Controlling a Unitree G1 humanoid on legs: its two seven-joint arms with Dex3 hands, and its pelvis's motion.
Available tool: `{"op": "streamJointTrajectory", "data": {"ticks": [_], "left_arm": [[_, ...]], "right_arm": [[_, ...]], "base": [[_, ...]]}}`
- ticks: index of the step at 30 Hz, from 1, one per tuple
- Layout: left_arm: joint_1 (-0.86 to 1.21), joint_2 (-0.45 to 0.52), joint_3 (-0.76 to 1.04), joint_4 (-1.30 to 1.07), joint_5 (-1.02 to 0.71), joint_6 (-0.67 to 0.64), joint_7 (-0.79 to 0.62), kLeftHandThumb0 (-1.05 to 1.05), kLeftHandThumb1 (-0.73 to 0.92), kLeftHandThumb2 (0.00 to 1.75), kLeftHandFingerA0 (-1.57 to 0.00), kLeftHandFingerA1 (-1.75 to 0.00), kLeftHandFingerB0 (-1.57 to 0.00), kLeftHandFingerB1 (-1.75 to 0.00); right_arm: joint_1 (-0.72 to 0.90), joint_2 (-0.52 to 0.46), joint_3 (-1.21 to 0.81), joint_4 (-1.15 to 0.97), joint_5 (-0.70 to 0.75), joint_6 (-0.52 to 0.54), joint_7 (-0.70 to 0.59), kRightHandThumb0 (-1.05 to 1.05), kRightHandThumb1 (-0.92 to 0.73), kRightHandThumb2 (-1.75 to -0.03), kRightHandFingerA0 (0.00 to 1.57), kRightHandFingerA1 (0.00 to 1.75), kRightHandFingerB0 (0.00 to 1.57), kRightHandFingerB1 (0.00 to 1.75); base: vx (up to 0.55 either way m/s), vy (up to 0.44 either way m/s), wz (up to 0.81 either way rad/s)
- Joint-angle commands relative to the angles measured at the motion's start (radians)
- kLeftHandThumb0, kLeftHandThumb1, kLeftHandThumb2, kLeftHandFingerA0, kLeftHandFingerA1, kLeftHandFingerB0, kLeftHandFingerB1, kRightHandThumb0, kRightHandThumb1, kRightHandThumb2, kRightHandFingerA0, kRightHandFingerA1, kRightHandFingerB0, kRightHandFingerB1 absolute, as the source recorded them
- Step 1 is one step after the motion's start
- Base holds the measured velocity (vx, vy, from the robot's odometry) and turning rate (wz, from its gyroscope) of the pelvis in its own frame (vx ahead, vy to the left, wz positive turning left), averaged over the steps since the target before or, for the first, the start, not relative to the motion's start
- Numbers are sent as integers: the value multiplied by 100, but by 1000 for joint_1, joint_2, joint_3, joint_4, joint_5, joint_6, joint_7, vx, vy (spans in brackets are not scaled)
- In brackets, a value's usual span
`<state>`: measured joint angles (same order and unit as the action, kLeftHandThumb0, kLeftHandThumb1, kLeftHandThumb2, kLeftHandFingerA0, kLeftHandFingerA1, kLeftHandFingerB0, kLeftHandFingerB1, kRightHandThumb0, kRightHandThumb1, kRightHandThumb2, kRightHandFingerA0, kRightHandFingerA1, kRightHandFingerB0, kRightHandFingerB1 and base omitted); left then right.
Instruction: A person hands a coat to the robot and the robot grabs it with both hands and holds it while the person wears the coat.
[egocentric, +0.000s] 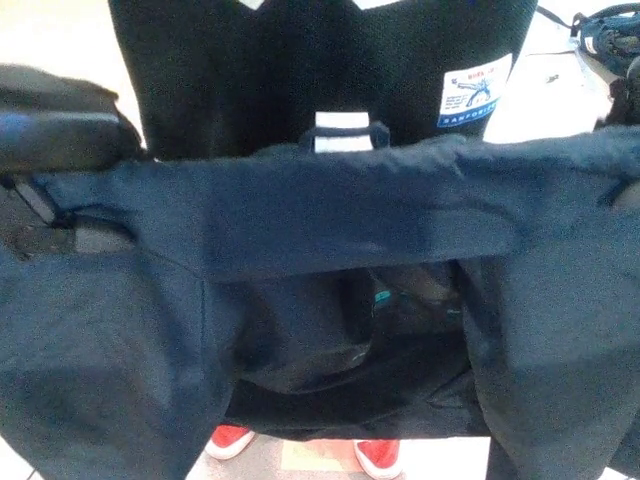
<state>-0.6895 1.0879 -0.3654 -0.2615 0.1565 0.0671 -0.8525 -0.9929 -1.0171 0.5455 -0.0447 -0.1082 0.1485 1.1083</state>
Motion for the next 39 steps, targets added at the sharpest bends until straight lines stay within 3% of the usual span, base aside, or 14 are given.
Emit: {"op": "streamJointTrajectory", "data": {"ticks": [1, 2, 16, 17, 22, 28, 29, 30, 31, 32, 33, 37, 38, 39], "left_arm": [[126, -45, 65, -28, 168, 22, 149, -39, 71, 107, -86, -113, -74, -96], [142, -54, 76, -30, 176, 13, 167, -41, 90, 66, -68, -175, -56, -156], [240, -241, 146, 1, 225, -15, 318, -35, 81, 62, -78, -175, -62, -170], [250, -247, 153, 3, 232, -20, 324, -45, 63, 93, -110, -141, -89, -128], [308, -299, 211, 45, 257, -111, 441, -33, 78, 63, -79, -175, -67, -158], [326, -406, 269, 107, 321, -188, 666, -36, 83, 67, -81, -174, -68, -152], [325, -431, 275, 133, 340, -217, 731, -34, 81, 66, -82, -171, -69, -148], [316, -472, 287, 157, 331, -224, 781, -32, 80, 65, -85, -174, -68, -152], [311, -490, 293, 167, 327, -228, 801, -32, 80, 65, -85, -174, -68, -152], [305, -497, 296, 178, 336, -237, 822, -29, 79, 62, -87, -175, -68, -159], [294, -503, 295, 192, 354, -245, 850, -34, 57, 90, -122, -143, -93, -125], [233, -542, 303, 258, 380, -255, 930, -28, 78, 63, -87, -174, -70, -151], [214, -529, 290, 272, 425, -260, 965, -31, 80, 68, -87, -165, -76, -143], [197, -540, 293, 281, 434, -258, 988, -30, 81, 65, -99, -134, -88, -107]], "right_arm": [[218, 19, -156, -65, -89, -96, -240, -35, -90, -69, 74, 155, 64, 129], [253, 32, -181, -65, -96, -119, -281, -31, -92, -66, 77, 175, 56, 159], [494, 92, -384, -101, -169, -188, -444, -31, -90, -65, 79, 175, 63, 150], [495, 106, -389, -89, -176, -203, -460, -32, -89, -65, 80, 175, 60, 155], [497, 205, -419, -99, -218, -142, -552, -32, -85, -64, 78, 173, 65, 144], [482, 354, -484, -61, -257, -145, -745, -33, -81, -63, 78, 170, 70, 144], [480, 372, -488, -61, -273, -132, -766, -35, -83, -68, 79, 155, 69, 126], [471, 391, -490, -66, -301, -111, -798, -30, -67, -109, 91, 98, 77, 78], [467, 400, -491, -68, -315, -103, -812, -30, -67, -109, 91, 98, 77, 78], [461, 404, -490, -62, -328, -110, -825, -37, -87, -66, 94, 86, 84, 60], [453, 410, -493, -54, -334, -122, -839, -37, -86, -66, 99, 65, 83, 56], [415, 442, -505, -24, -345, -138, -893, -36, -85, -64, 99, 99, 87, 60], [402, 450, -510, -7, -337, -151, -904, -35, -84, -64, 98, 109, 92, 71], [391, 454, -514, -7, -334, -136, -898, -34, -66, -104, 76, 72, 63, 67]], "base": [[0, 0, 0], [0, 0, 0], [0, 0, 0], [0, 0, 0], [0, 0, 0], [0, 0, 0], [0, 0, 0], [0, 0, 0], [0, 0, 0], [0, 0, 0], [0, 0, 0], [0, 0, 0], [0, 0, 0], [0, 0, 0]]}}
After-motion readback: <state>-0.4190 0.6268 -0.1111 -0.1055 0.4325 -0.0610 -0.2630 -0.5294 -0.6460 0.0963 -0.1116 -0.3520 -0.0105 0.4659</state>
